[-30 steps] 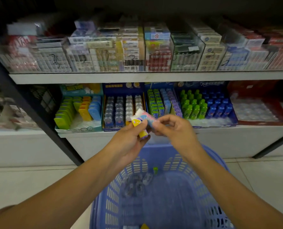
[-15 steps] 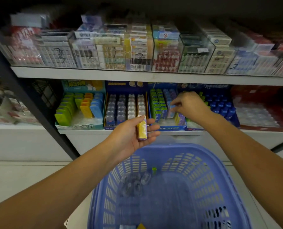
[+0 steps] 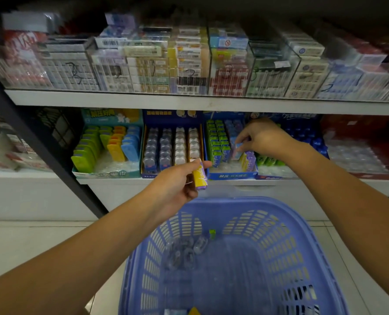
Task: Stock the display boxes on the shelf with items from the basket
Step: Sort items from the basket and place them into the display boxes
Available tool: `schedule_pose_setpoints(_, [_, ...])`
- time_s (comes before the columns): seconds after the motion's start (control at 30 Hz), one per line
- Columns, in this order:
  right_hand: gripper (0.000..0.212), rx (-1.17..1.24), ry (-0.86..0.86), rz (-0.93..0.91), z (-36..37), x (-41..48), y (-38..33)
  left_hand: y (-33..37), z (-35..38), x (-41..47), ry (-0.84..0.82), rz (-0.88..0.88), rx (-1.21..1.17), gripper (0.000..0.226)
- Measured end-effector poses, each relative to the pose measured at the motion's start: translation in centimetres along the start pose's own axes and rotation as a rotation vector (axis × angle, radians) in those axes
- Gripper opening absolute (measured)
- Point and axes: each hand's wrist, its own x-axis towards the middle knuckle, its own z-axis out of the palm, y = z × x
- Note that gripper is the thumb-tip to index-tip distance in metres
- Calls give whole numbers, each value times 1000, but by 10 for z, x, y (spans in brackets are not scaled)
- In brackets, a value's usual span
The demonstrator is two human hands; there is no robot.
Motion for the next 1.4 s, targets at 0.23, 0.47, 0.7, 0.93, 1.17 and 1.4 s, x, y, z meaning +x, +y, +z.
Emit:
schedule_pose_setpoints(0.23, [35,-32,-37,80,14,12,-7,-3,-1,4,-12,24,28,21])
schedule_pose_setpoints(0.47, [34,229,324,-47,26,-28,-3,-3,-3,5,-63,14,-131,16])
schedule_pose_setpoints(0.7, [49,1067,267,-173,63,-111,-35,-12,2,7,-82,15,-145,10])
schedule_pose_setpoints(0.93, [26,1074,402,-199,79,-127,-39,-16,12,10,-147,-114,-46,15])
schedule_pose_setpoints(1.17, [21,775,633,23,38,-92,-1,-25,14,21,-74,473,1251,41])
schedule_pose_setpoints(1.4, [24,176,321,-87,24,-34,8,-38,16,45,-186,569,1681,69])
